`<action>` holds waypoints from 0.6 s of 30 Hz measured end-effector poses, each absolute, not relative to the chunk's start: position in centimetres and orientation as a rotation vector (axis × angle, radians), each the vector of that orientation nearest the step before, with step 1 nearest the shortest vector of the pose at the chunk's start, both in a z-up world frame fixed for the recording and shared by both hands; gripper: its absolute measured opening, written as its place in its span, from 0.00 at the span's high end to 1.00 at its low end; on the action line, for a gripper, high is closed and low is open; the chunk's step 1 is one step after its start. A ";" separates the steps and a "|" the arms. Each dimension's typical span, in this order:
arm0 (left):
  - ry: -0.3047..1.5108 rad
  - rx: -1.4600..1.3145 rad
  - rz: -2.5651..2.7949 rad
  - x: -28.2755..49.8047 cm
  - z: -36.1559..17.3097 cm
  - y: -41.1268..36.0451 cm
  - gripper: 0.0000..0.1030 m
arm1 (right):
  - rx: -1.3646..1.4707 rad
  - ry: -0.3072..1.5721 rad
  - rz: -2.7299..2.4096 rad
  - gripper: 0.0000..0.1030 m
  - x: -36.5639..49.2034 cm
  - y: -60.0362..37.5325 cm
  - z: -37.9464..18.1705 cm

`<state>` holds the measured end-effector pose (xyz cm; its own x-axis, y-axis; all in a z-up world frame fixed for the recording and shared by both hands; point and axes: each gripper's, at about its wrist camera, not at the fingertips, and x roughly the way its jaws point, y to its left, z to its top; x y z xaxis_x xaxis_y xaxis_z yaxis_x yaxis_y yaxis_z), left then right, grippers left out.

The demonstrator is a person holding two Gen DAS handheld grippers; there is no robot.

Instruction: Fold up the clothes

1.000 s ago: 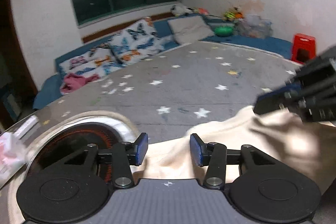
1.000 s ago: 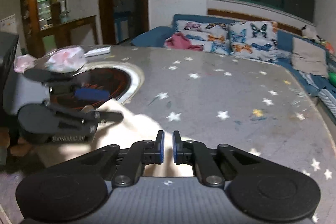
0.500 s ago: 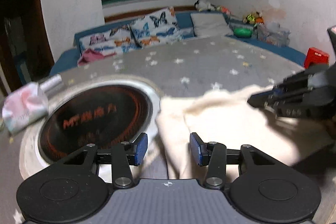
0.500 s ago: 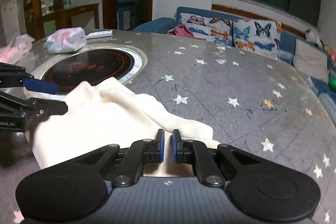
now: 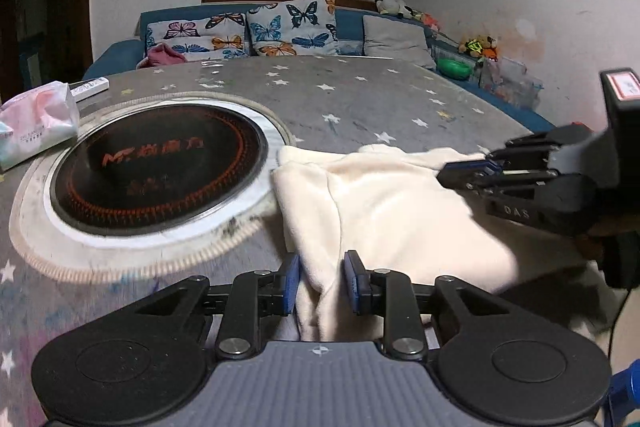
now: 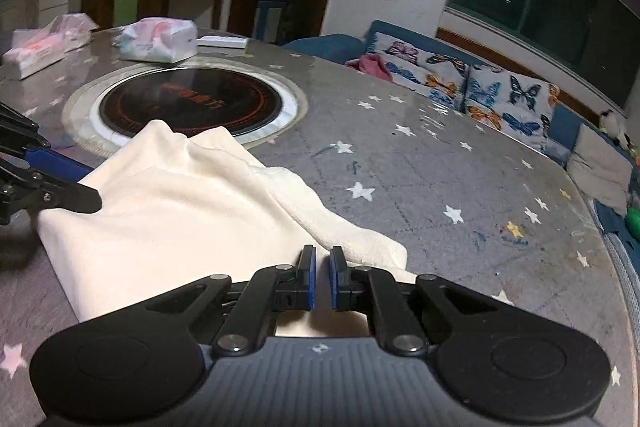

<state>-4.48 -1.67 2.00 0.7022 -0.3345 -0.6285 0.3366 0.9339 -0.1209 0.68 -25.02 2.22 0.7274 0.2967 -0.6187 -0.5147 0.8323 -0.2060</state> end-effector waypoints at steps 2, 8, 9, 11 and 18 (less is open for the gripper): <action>0.713 -0.004 -0.388 -5.7 2.1 -1.7 0.74 | -0.393 0.611 0.475 0.93 0.4 -25.0 2.3; 0.700 0.027 -0.400 -8.3 2.9 -1.7 0.72 | -0.422 0.601 0.521 0.93 -2.5 -25.2 2.4; 0.690 0.033 -0.392 -8.2 3.3 -1.7 0.72 | -0.401 0.599 0.520 0.93 -2.8 -25.4 2.5; 0.664 0.049 -0.381 -8.1 4.1 -2.0 0.73 | -0.342 0.595 0.501 0.93 -3.2 -26.2 2.9; 0.643 0.084 -0.416 -5.4 4.4 -4.3 0.73 | -0.220 0.586 0.440 0.93 -5.3 -29.1 3.8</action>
